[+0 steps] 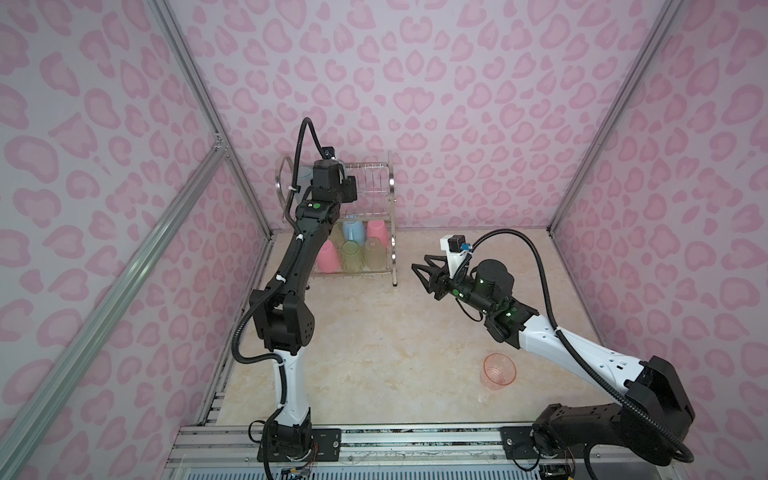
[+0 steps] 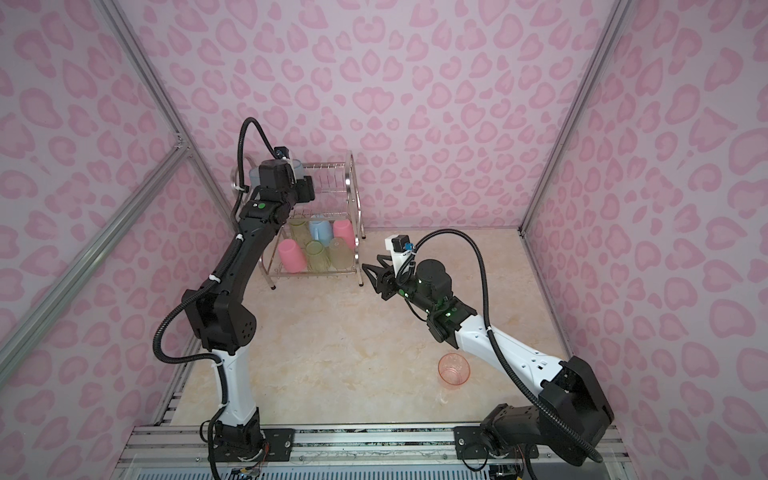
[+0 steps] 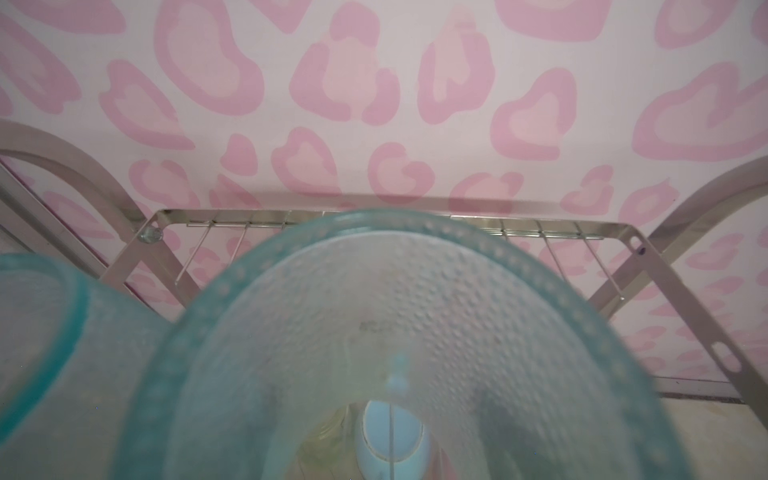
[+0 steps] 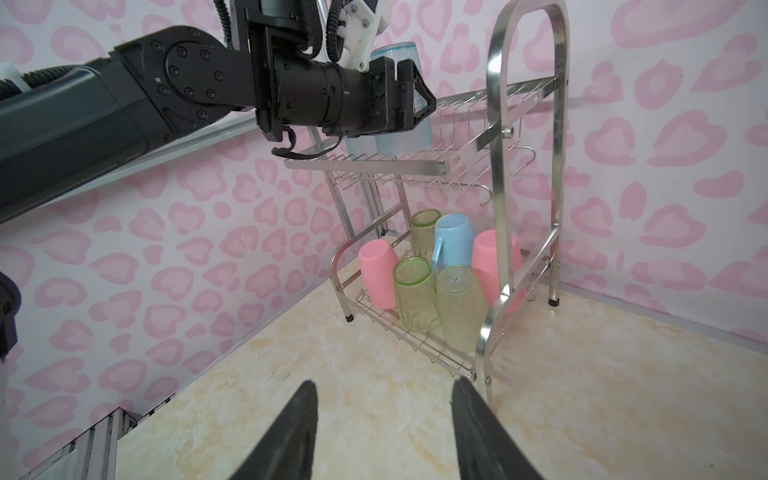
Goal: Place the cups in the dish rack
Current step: 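Set the teal cup on the top shelf beside the first with the left gripper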
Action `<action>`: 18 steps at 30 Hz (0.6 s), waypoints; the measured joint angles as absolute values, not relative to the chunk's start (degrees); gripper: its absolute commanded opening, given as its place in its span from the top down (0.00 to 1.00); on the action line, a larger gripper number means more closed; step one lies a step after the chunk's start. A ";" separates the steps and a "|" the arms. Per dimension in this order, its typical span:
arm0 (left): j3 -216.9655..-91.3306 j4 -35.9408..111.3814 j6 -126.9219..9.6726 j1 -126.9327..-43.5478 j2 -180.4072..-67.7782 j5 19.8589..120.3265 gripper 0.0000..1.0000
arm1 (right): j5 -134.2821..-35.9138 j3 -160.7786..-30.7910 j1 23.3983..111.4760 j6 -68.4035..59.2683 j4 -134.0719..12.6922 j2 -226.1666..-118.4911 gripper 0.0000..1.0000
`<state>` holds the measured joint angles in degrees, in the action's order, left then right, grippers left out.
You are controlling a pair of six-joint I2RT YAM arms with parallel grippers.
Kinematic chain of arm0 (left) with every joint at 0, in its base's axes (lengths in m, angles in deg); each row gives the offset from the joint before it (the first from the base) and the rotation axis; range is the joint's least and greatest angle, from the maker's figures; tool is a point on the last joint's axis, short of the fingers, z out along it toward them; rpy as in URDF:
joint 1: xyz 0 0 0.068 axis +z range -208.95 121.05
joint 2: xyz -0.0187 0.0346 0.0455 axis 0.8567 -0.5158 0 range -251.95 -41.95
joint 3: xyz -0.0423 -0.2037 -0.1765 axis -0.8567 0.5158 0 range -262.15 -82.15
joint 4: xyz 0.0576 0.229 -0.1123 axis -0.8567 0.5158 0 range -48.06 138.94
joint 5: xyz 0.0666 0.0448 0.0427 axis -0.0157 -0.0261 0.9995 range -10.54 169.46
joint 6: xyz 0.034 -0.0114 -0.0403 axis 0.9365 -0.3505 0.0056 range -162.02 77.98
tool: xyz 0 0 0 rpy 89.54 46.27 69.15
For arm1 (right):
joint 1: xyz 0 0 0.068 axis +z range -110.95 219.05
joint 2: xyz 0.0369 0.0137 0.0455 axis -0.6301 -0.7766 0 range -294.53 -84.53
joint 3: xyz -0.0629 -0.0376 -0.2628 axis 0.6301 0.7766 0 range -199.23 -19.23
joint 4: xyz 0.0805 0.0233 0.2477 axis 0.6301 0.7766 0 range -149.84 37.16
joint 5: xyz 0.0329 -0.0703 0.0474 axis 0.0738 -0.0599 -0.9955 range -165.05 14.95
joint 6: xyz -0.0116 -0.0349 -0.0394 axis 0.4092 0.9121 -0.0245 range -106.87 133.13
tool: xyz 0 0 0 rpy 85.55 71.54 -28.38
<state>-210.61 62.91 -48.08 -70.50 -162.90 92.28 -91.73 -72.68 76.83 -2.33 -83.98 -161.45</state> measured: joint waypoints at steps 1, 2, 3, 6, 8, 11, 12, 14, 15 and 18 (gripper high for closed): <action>-210.72 63.02 -48.08 -70.39 -163.16 92.26 0.26 | -91.78 -72.68 76.79 -2.33 -84.02 -161.50 0.48; -210.85 63.17 -48.08 -70.31 -163.38 92.26 0.26 | -91.78 -72.68 76.77 -2.33 -84.05 -161.56 0.48; -211.05 63.20 -48.08 -70.31 -163.62 92.26 0.26 | -91.80 -72.68 76.72 -2.33 -84.07 -161.67 0.48; -211.60 63.20 -48.08 -70.31 -164.21 92.24 0.26 | -91.82 -72.68 76.55 -2.35 -84.11 -161.98 0.48; -211.70 63.20 -48.06 -70.26 -164.49 92.26 0.26 | -91.84 -72.68 76.55 -2.59 -84.22 -162.15 0.48; -211.79 63.17 -48.06 -70.24 -165.08 92.26 0.26 | -92.00 -72.68 76.44 -2.77 -84.46 -162.48 0.48; -211.81 63.13 -48.06 -70.22 -165.19 92.26 0.26 | -92.02 -72.68 76.44 -2.79 -84.55 -162.63 0.48; -212.05 62.93 -48.06 -70.22 -165.50 92.28 0.26 | -92.04 -72.70 76.42 -2.97 -84.83 -162.85 0.48; -212.12 62.85 -48.06 -70.22 -165.63 92.28 0.25 | -92.08 -72.73 76.42 -2.97 -84.90 -162.94 0.48; -212.27 62.61 -48.06 -70.22 -165.89 92.35 0.22 | -92.28 -72.95 76.40 -3.29 -85.10 -163.16 0.48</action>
